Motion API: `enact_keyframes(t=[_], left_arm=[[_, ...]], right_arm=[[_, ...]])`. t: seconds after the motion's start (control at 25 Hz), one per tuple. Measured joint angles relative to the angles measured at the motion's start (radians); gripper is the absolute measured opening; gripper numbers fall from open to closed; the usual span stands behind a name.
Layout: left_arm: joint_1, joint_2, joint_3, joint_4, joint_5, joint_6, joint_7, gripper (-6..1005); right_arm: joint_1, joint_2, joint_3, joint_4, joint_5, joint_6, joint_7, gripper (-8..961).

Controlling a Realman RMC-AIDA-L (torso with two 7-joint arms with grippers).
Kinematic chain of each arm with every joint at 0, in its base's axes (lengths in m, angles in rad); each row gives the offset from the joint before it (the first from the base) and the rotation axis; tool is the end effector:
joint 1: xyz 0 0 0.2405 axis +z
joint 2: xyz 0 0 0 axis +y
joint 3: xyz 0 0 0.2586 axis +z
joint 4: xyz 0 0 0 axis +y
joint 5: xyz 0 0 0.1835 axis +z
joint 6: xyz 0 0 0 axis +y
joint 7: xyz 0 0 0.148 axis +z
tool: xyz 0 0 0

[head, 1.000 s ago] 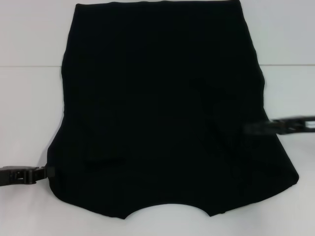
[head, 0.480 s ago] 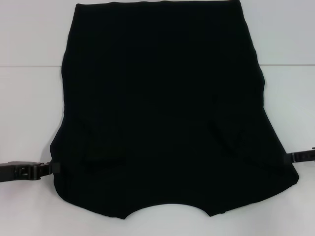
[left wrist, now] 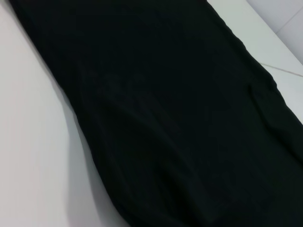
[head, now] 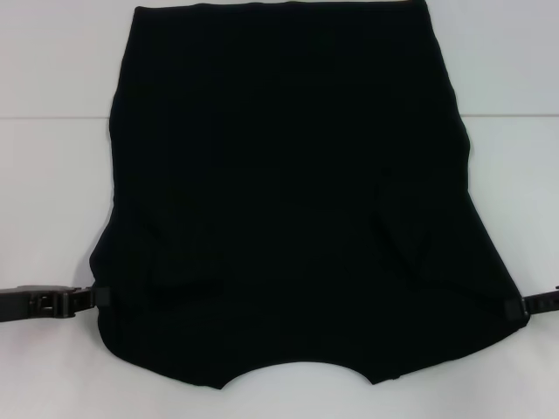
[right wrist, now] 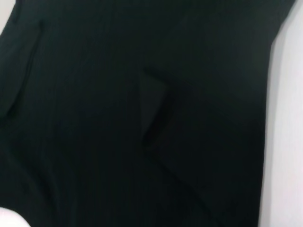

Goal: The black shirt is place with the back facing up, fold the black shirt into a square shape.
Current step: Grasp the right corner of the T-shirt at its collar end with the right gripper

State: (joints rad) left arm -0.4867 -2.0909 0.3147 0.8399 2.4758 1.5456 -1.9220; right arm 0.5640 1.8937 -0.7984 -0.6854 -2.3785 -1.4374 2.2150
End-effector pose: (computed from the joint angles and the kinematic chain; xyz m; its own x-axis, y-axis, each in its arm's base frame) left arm -0.3244 0.2916 0.0332 0.4079 0.7996 0.4407 0.9123 -0.3754 -0.1634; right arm 0.3207 0.3260 0.0492 0.4019 -0.8971 -0.1834 -0.9032 -0.3554 -0.2408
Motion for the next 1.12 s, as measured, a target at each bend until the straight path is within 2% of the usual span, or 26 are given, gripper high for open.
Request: enact_keyframes(t=[0.68, 0.84, 1.0, 1.12], left_arm=[[-0.002, 0.000, -0.002, -0.001, 0.000, -0.007, 0.001, 26], [-0.003, 0.001, -0.003, -0.002, 0.000, -0.007, 0.001, 26], [-0.006, 0.001, -0.003, -0.002, 0.000, -0.007, 0.002, 27], [-0.007, 0.002, -0.003, -0.007, 0.000, -0.007, 0.006, 27]], right_arm=[[0.028, 0.036, -0.005, -0.002, -0.024, -0.039, 0.001, 759], [0.032, 0.037, 0.002, -0.003, -0.019, -0.045, 0.001, 759], [0.038, 0.038, 0.005, -0.003, -0.022, -0.043, 0.001, 674], [0.040, 0.038, 0.005, -0.003, -0.022, -0.042, 0.002, 675]])
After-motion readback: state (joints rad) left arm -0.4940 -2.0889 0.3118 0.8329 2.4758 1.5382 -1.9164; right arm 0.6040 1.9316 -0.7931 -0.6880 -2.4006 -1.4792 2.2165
